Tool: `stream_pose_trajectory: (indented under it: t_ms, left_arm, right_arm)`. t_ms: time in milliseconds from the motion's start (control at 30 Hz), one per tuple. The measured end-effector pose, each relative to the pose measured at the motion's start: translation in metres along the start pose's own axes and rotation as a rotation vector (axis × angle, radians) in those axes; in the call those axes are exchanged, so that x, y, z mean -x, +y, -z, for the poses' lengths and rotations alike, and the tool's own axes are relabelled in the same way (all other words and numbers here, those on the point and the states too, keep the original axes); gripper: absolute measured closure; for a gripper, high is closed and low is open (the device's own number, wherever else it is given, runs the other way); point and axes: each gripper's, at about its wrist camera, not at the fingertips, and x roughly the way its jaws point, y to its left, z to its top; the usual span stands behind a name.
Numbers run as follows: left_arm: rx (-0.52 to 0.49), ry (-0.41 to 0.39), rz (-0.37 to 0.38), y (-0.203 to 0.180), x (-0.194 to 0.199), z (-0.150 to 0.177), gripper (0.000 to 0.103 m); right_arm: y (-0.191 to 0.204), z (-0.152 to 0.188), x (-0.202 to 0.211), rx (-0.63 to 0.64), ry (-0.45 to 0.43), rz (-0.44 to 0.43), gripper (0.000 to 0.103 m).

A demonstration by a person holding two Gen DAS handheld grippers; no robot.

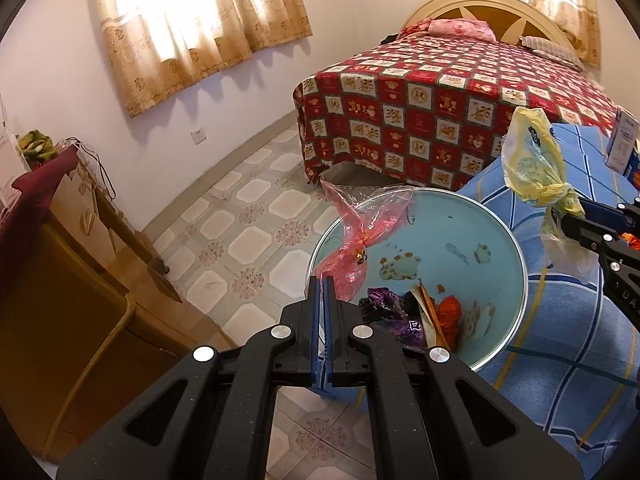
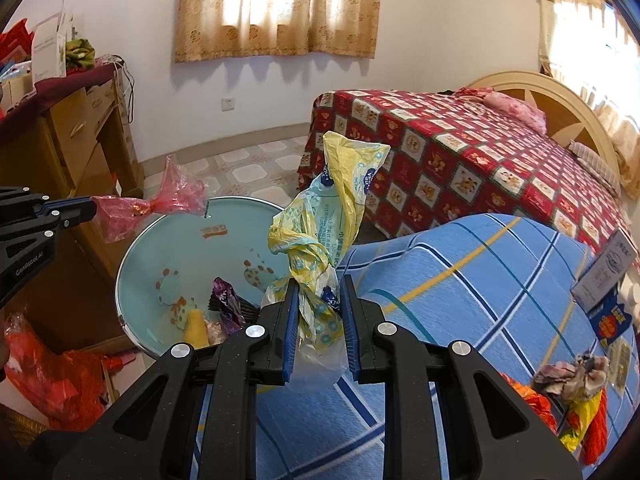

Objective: Collect trash
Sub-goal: 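Carry the pink bag and yellow-green bag in both grippers over the teal bin, then open both grippers to drop the two bags into the bin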

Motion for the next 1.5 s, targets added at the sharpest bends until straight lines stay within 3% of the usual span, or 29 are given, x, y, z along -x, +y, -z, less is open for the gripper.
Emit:
stream_pose_trajectory:
  t_ms: [1500]
  left_arm:
    - [0.017, 0.007, 0.025, -0.004, -0.006, 0.001, 0.101]
  right_arm:
    - [0.029, -0.011, -0.018, 0.048, 0.005, -0.051, 0.081]
